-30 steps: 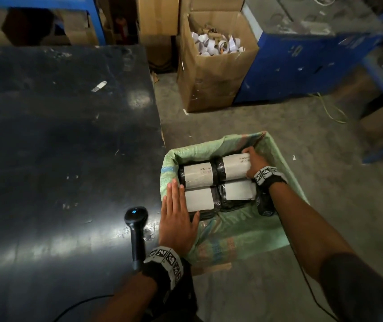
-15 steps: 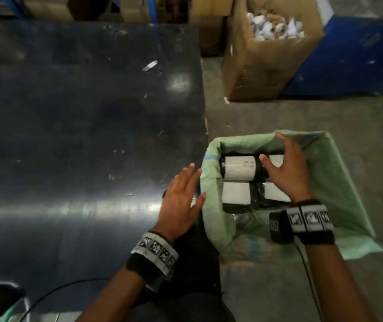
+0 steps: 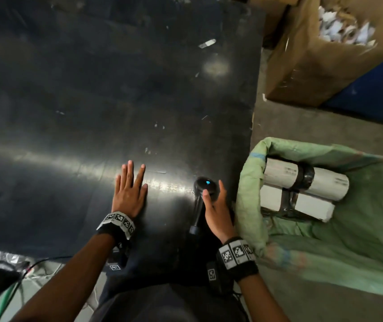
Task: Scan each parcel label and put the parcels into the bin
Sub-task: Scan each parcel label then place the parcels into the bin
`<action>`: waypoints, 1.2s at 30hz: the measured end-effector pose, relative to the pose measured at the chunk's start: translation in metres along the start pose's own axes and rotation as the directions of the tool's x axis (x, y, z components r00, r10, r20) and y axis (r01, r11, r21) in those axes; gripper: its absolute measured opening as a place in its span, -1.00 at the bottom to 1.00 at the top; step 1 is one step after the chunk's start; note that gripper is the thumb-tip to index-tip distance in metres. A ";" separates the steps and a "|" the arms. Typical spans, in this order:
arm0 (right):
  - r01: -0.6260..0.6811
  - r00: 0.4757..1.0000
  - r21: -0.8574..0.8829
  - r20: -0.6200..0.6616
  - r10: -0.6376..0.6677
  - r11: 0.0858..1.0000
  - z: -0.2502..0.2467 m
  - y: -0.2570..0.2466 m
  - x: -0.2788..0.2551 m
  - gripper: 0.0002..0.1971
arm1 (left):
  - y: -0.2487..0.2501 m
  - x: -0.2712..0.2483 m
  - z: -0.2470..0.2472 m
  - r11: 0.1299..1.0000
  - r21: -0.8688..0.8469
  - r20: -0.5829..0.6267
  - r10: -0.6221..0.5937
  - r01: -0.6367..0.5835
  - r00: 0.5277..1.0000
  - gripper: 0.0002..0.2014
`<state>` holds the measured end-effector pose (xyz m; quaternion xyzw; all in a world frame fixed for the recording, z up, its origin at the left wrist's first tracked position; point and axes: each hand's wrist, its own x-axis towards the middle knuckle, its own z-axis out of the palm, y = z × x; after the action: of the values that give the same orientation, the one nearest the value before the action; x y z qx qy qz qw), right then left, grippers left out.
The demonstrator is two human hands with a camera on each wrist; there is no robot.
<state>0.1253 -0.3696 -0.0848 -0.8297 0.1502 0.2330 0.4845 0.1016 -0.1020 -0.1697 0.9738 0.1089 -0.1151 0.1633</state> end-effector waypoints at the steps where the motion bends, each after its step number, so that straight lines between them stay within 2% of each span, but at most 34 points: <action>1: 0.006 1.000 0.094 0.009 -0.007 0.996 0.005 0.003 0.000 -0.37 | 0.000 -0.001 0.003 1.000 0.005 -0.013 0.002 -0.002 1.000 -0.36; 3: 0.001 1.000 0.305 0.021 -0.008 0.953 0.015 0.010 0.004 -0.47 | 0.003 -0.002 0.006 1.000 0.006 -0.032 -0.021 0.021 0.999 -0.37; 5: -0.070 0.997 0.465 0.055 0.050 0.883 0.022 0.012 0.007 -0.55 | 0.007 -0.002 0.008 0.998 0.016 -0.053 -0.056 0.056 0.997 -0.38; 8: -0.081 0.997 0.508 0.044 0.068 0.858 0.024 0.007 0.011 -0.62 | 0.009 -0.002 0.010 0.996 0.043 -0.072 -0.074 0.078 0.995 -0.37; 11: -0.077 0.997 0.531 0.043 0.063 0.844 0.021 -0.003 0.022 -0.58 | 0.008 0.000 0.011 0.996 0.024 -0.077 -0.089 0.091 0.993 -0.36; 16: -0.052 0.998 0.567 0.054 0.026 0.822 0.009 -0.058 0.085 -0.47 | 0.007 0.001 0.012 0.995 0.003 -0.065 -0.100 0.101 0.993 -0.32; 21: -0.006 1.000 0.501 0.001 0.007 0.865 0.001 -0.116 0.177 -0.47 | 0.007 0.002 0.011 0.994 0.018 -0.042 -0.109 0.110 0.993 -0.32; 25: -0.052 0.997 0.436 -0.027 0.071 0.898 0.002 -0.134 0.229 -0.51 | 0.006 0.003 0.011 0.992 0.038 -0.042 -0.118 0.119 0.992 -0.32; 31: -0.091 0.993 0.384 -0.033 0.112 0.919 0.006 -0.131 0.238 -0.47 | 0.005 0.004 0.010 0.993 0.049 -0.041 -0.103 0.105 0.994 -0.32; 33: -0.102 0.991 0.330 -0.049 0.125 0.938 0.005 -0.131 0.232 -0.37 | 0.005 0.003 0.010 0.994 0.044 -0.038 -0.097 0.098 0.995 -0.33; 36: -0.123 0.990 0.159 -0.051 0.133 0.980 0.000 -0.123 0.217 -0.10 | 0.005 0.003 0.006 0.995 0.038 -0.045 -0.086 0.088 0.995 -0.33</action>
<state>0.3670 -0.3152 -0.1101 -0.7848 0.2358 0.2254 0.5269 0.1046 -0.1082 -0.1740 0.9735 0.1524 -0.1031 0.1361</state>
